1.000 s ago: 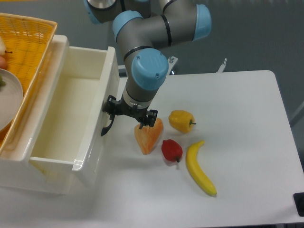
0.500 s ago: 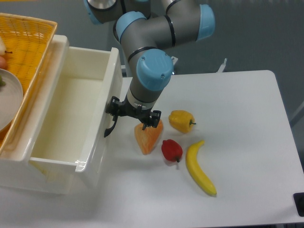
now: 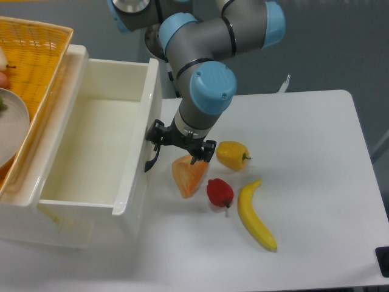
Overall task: Slide the top white drawer open
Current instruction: 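Keep pulling the drawer handle until the drawer is fully extended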
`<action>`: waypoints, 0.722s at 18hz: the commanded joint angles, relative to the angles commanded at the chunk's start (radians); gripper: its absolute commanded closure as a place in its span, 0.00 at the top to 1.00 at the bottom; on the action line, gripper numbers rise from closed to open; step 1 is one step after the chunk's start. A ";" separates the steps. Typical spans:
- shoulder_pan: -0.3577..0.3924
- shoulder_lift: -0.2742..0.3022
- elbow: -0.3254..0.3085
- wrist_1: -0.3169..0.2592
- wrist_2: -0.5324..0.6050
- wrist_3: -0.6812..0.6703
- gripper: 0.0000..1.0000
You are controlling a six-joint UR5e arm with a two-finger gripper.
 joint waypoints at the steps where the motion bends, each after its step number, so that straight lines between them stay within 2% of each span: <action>1: 0.000 0.000 0.003 0.000 0.000 0.000 1.00; 13: 0.029 -0.006 0.015 -0.002 0.000 0.032 1.00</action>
